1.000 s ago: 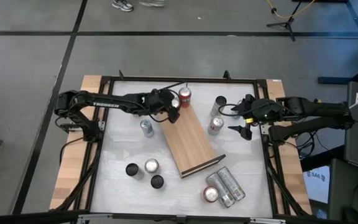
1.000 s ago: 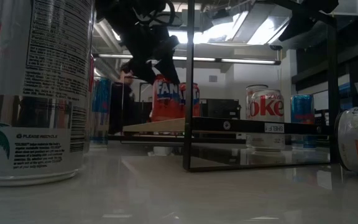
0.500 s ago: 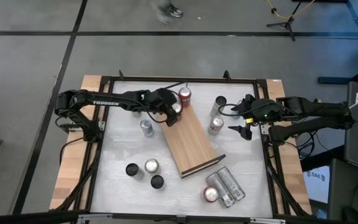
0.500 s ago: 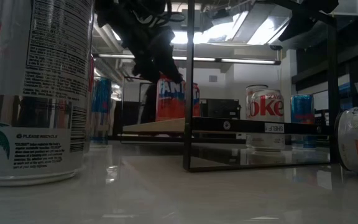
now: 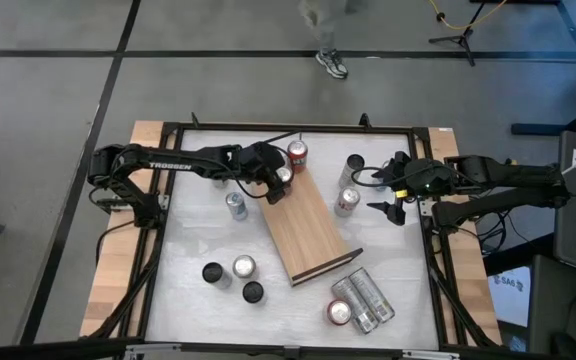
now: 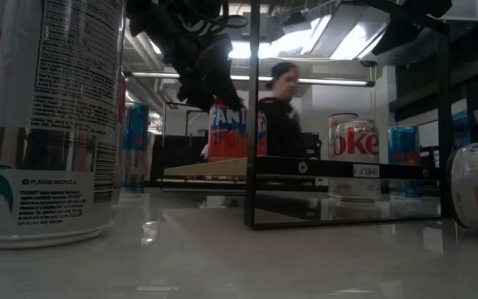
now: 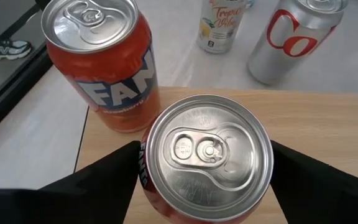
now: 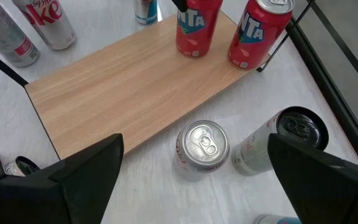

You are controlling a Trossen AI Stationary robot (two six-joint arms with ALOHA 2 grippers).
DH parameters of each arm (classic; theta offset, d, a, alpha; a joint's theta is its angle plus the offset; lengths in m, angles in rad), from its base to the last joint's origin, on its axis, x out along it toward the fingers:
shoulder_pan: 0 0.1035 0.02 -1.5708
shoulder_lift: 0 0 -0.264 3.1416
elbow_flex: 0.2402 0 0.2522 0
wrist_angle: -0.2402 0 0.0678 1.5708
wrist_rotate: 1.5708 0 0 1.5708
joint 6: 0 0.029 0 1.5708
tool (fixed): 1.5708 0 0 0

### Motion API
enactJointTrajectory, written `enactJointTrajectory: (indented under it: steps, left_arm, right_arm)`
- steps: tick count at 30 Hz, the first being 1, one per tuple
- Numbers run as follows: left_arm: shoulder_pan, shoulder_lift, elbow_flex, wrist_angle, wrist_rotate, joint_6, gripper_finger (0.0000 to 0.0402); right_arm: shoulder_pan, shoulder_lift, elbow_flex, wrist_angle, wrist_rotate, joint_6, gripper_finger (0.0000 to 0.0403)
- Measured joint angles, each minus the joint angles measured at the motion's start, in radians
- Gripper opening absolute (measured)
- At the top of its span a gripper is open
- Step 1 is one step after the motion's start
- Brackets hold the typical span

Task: Place canned beverage on shelf
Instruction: Align the left orange soda can with the other orange soda can

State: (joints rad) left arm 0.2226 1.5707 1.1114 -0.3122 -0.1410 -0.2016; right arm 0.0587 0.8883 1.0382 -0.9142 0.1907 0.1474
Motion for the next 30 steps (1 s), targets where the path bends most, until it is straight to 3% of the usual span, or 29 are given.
enactJointTrajectory:
  steps: [20,30]
  left_arm:
    - [-0.001,0.0,0.0,-0.001,-0.014,-0.005,0.0327]
    - [0.0,0.0,0.0,-0.002,-0.026,0.0,0.0386]
  right_arm:
    - [0.0,0.0,0.0,0.0,0.0,0.0,0.0392]
    - [0.0,0.0,0.0,0.0,0.0,0.0,0.0392]
